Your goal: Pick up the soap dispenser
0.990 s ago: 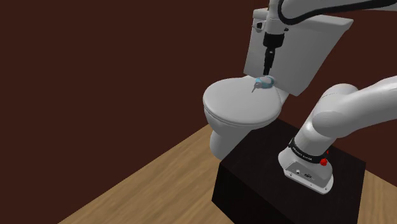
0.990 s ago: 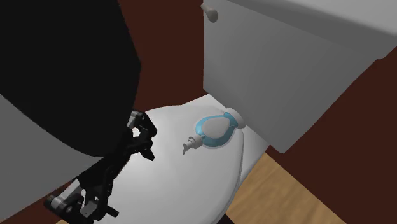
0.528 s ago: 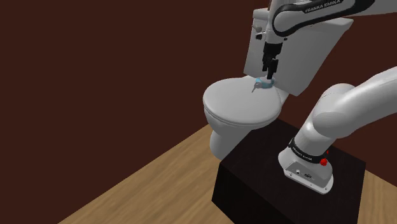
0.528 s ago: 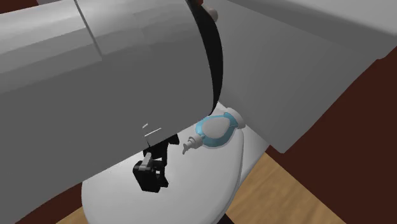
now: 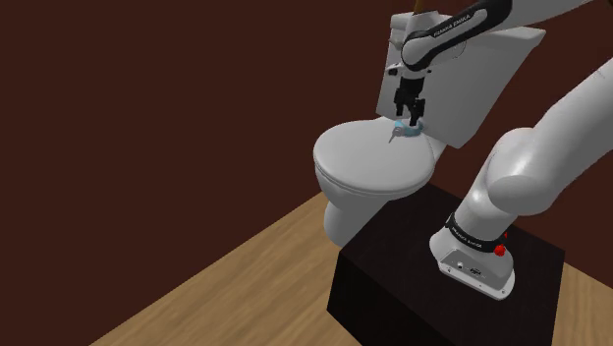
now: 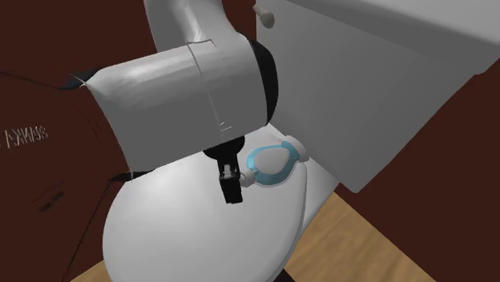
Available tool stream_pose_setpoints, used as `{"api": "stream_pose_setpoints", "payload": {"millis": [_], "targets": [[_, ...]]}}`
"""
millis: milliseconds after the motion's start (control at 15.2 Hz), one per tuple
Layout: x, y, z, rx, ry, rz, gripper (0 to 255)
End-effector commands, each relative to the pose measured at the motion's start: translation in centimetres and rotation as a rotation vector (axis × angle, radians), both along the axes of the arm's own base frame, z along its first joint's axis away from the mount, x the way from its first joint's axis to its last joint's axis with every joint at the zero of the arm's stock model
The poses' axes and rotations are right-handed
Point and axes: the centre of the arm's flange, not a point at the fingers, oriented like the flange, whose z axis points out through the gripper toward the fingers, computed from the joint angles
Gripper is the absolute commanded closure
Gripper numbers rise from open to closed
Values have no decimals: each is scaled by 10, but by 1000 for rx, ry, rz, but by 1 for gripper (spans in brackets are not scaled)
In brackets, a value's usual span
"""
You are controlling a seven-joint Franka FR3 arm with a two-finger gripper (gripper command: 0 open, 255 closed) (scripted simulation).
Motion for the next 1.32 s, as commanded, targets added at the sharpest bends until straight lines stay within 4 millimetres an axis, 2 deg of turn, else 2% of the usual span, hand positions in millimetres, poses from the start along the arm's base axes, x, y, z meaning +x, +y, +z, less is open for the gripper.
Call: {"api": "stream_pose_setpoints", "payload": {"millis": [0, 198, 264, 726, 858, 924, 1254], "targets": [[12, -18, -18, 6, 13, 83, 0], [34, -40, -44, 18, 31, 197, 0], [37, -42, -46, 19, 33, 207, 0], [37, -42, -86, 19, 33, 207, 0], [36, -42, -86, 19, 33, 207, 0], [37, -42, -86, 19, 33, 207, 255], [37, -42, -87, 19, 33, 207, 255]]}}
